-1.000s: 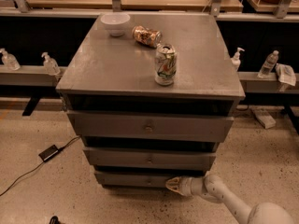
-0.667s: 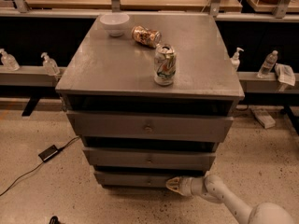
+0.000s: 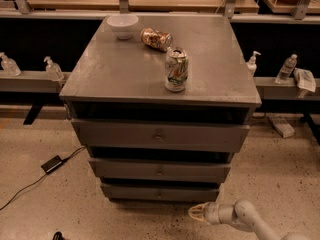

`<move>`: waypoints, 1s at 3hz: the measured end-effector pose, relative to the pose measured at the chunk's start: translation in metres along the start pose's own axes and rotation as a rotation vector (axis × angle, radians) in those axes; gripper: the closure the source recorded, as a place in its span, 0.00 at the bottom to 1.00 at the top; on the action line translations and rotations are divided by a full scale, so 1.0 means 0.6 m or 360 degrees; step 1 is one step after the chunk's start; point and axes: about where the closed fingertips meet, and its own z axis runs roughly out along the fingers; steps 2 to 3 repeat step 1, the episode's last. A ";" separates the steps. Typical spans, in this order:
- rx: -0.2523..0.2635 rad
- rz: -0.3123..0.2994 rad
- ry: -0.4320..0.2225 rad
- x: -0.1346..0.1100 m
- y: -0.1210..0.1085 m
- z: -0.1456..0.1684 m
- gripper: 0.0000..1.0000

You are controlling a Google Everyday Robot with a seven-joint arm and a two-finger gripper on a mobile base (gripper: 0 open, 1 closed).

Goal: Close bottom drawer

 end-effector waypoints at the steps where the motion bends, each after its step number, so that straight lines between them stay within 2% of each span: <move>1: -0.0073 0.0070 -0.0078 0.050 0.090 -0.044 1.00; 3: -0.0073 0.0070 -0.0078 0.050 0.090 -0.044 1.00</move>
Offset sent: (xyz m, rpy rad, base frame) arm 0.0000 0.0000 0.0000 0.0000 0.0000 0.0000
